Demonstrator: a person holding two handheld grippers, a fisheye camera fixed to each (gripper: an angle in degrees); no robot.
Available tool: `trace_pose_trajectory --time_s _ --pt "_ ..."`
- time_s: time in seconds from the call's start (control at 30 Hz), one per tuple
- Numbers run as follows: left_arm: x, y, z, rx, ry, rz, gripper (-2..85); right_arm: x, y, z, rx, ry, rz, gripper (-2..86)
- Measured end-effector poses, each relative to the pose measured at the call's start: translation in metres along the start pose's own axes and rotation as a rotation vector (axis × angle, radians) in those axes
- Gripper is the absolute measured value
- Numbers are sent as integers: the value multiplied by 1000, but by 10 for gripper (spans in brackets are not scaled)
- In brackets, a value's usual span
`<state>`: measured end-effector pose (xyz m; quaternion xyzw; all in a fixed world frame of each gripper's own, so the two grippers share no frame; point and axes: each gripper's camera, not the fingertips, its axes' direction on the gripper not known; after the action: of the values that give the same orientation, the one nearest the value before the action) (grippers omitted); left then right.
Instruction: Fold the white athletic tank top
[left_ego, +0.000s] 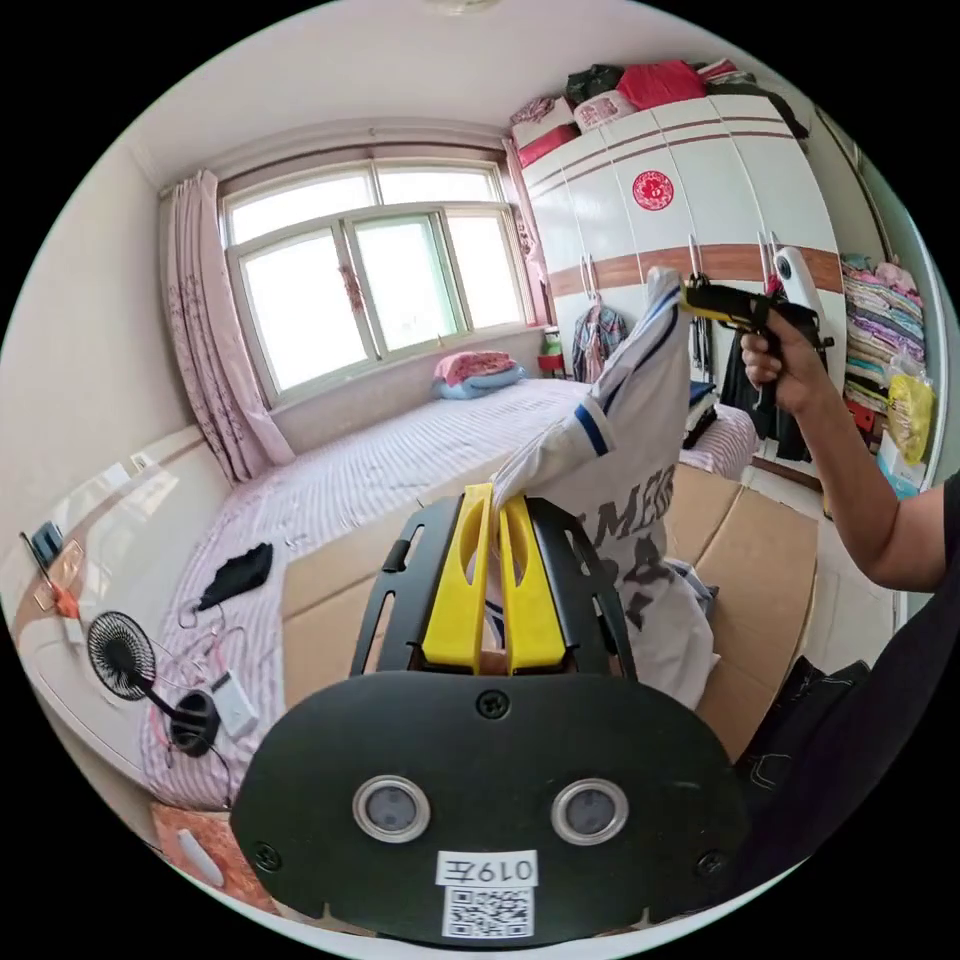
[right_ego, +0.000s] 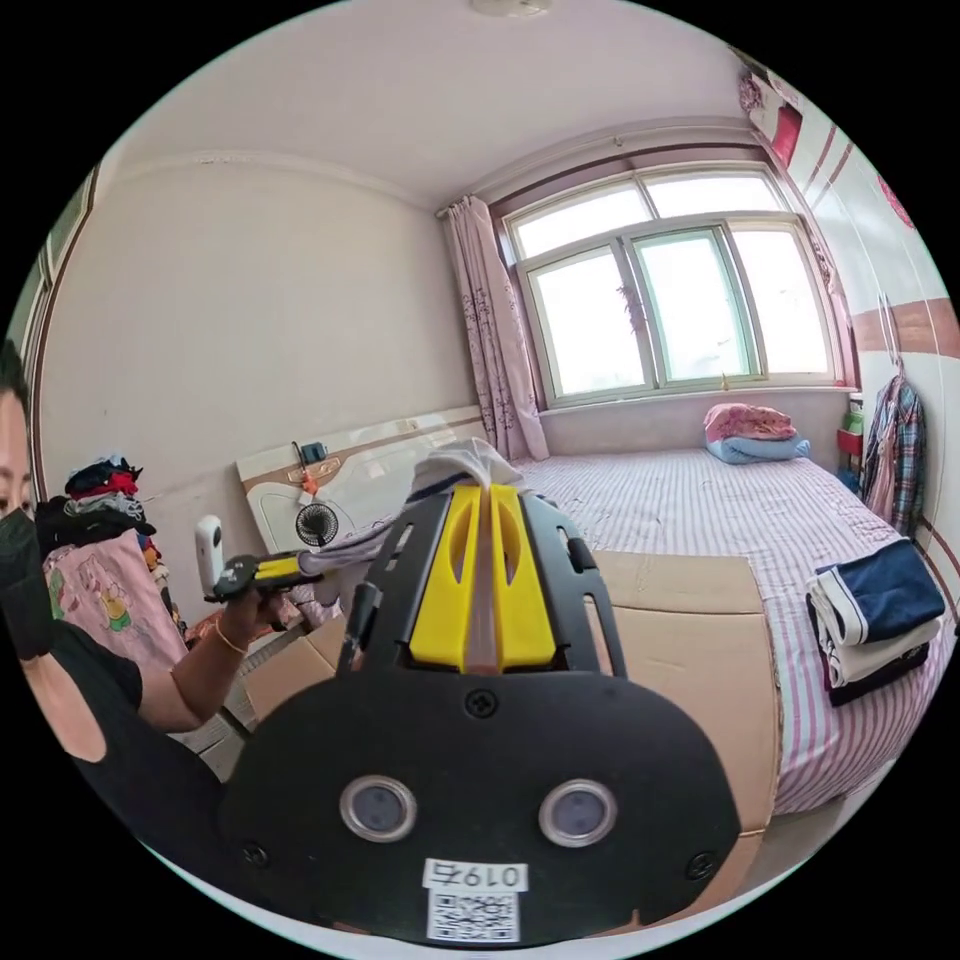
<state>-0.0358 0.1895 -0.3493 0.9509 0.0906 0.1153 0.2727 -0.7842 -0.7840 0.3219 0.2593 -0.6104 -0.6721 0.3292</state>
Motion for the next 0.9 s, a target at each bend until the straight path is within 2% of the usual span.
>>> trace_pose_trajectory --time_s 0.13,0.27,0.37,0.53,0.73,0.8,0.9 --pt "-16 -94 -98 147 -148 96 2 -45 -4 -57 154 70 -119 0" --pt "17 -155 -182 270 -372 242 2 -113 -23 -127 345 217 -277 -2" --pt "56 -175 -243 377 -492 334 3 -168 -40 -175 471 342 -379 -4" --pt "87 -201 -305 423 -582 410 4 -230 -79 -220 566 432 -479 -4" --pt "89 -249 -341 427 -625 429 6 -260 -178 -193 500 533 -512 -5" --pt "81 -269 -324 362 -610 429 6 -247 -211 -156 423 525 -480 -4" --pt "59 -291 -254 189 -567 433 6 -204 -244 -58 229 533 -421 -4"
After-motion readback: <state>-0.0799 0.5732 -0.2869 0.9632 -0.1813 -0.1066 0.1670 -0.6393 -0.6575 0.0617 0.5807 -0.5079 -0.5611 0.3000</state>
